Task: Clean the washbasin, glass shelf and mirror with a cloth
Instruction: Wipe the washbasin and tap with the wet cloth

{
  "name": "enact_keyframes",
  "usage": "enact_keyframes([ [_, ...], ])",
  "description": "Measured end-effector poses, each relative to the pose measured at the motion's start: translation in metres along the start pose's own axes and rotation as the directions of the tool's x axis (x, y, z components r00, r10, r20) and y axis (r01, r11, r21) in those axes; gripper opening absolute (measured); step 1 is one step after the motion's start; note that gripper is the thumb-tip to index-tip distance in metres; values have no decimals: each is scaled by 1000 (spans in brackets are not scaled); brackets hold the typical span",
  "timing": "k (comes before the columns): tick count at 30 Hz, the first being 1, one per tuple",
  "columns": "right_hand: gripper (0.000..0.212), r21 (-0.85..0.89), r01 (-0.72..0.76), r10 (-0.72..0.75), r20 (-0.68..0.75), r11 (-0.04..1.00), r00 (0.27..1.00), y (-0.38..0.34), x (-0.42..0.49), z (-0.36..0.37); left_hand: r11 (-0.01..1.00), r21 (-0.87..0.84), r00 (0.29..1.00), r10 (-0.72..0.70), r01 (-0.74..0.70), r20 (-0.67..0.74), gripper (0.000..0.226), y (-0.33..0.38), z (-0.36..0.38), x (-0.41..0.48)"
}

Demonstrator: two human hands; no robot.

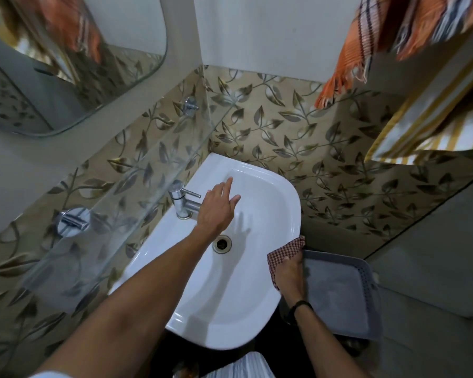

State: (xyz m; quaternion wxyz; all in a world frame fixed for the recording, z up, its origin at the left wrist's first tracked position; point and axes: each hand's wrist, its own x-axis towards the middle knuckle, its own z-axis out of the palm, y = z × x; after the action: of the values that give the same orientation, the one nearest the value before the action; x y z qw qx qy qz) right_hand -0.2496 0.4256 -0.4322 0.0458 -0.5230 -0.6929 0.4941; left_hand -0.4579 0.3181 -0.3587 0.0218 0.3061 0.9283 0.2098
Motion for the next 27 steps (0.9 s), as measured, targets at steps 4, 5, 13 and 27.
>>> enact_keyframes([
  [4, 62, -75, 35, -33, 16, 997, 999, -20, 14, -6, 998, 69, 997, 5, -11, 80, 76, -9, 10, 14],
  [5, 63, -95, 59, -56, 34, 994, 998, -24, 22, -8, 996, 86, 996, 13, -21, 93, 79, -10, 11, 16],
  [13, 66, -64, 28, -24, 65, 998, 998, -45, 54, -15, 995, 104, 980, -8, -13, 198, 77, -10, 10, 36],
  [27, 66, -152, 29, -27, 16, 988, 1000, -75, 102, -21, 976, 202, 972, -122, 80, 201, 75, -7, 12, 41],
])
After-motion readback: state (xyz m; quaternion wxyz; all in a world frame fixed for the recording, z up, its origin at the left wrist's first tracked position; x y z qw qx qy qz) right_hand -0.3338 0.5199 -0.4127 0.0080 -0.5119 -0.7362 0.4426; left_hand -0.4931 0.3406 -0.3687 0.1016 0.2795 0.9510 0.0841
